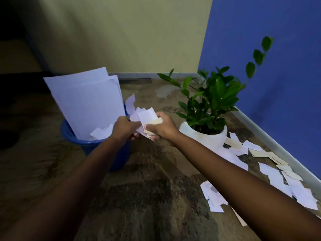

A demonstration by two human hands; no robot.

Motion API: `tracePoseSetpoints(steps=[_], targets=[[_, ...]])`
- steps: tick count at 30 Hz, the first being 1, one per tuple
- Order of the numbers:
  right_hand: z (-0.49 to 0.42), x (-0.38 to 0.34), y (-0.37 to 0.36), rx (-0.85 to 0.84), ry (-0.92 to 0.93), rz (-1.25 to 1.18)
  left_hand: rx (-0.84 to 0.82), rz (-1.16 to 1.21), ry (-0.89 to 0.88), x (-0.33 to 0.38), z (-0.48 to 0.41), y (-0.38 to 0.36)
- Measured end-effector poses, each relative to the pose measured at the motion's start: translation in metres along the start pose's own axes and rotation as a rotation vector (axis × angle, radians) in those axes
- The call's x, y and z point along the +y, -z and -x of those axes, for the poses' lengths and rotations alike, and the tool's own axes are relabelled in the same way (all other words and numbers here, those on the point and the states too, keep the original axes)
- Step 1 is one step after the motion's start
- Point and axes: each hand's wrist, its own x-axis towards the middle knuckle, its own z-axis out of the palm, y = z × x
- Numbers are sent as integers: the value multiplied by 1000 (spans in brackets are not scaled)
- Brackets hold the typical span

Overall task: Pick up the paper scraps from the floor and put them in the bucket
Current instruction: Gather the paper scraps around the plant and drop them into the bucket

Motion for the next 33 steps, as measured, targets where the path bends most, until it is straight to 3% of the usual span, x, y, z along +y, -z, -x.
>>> tracePoseSetpoints(steps=[6,13,16,19,21,24,28,33], targets=[[-23,-37,-56,-80,0,-62,223,165,85,-5,-15,54],[-44,-51,-103,-140,-89,-168,346,700,257,-15,-24,82],[-43,-51,-104,-150,-47,-112,347,554,274,-22,-26,81],[-42,-48,-93,-123,-6,-86,399,128,202,-26,-20,66],[-39,-44,-80,-84,23,-97,437,-116,51,-26,-10,51],[-28,-29,-56,-36,49,-122,414,-301,-260,-28,6,23],[-5,5,-14,3,26,26,203,-499,-496,-36,23,-23],[34,70,51,34,2,380,-88,-681,-496,-59,55,-96]])
